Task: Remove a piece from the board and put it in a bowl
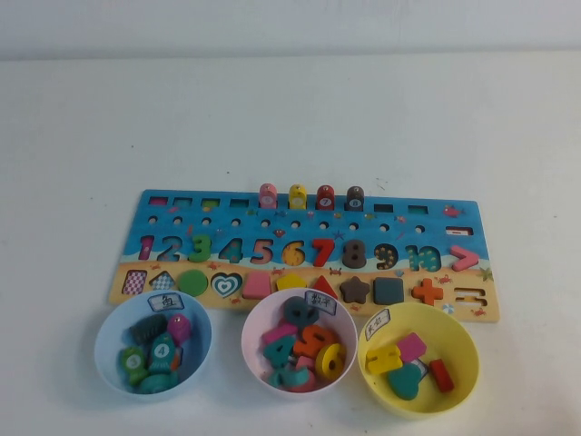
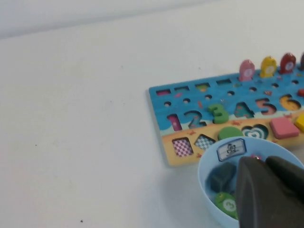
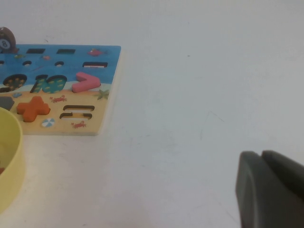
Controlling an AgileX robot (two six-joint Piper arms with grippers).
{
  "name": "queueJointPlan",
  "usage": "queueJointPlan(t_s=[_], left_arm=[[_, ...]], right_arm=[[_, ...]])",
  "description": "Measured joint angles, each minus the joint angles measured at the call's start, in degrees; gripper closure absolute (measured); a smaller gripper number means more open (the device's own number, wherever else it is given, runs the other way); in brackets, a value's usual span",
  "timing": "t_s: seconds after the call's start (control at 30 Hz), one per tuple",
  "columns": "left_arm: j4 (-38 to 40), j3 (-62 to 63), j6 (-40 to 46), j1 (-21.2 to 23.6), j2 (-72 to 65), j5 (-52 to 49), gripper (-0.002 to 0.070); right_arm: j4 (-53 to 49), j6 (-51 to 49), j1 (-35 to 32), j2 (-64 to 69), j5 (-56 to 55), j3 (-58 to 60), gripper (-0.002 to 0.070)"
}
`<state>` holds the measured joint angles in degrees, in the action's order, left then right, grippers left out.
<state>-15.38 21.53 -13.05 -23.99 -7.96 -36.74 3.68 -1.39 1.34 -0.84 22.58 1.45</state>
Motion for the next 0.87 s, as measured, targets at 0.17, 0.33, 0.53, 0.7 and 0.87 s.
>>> queueJointPlan(t_s=[0.17,0.33,0.53,0.7,0.87], left_arm=[[3.86,-10.46,-0.09,6.24,7.78,8.07,0.0678],[8.26,-20.31,0.13,13.5,8.57,20.9,0.0678],[9.06,-22.96,2.69,16.72,8.57,22.27,0.0678],[11.49,-22.96,4.71,17.09,8.57,17.02,0.0678],[13.2,-22.96,5.08,17.09,8.57,15.83,0.0678]], right_arm=[[0.0,0.0,0.0,0.0,0.0,0.0,0.0694],[0.0,0.0,0.0,0.0,0.0,0.0,0.0694],[0.0,0.0,0.0,0.0,0.0,0.0,0.0694],[0.0,0.0,0.0,0.0,0.0,0.0,0.0694],[0.0,0.0,0.0,0.0,0.0,0.0,0.0694]])
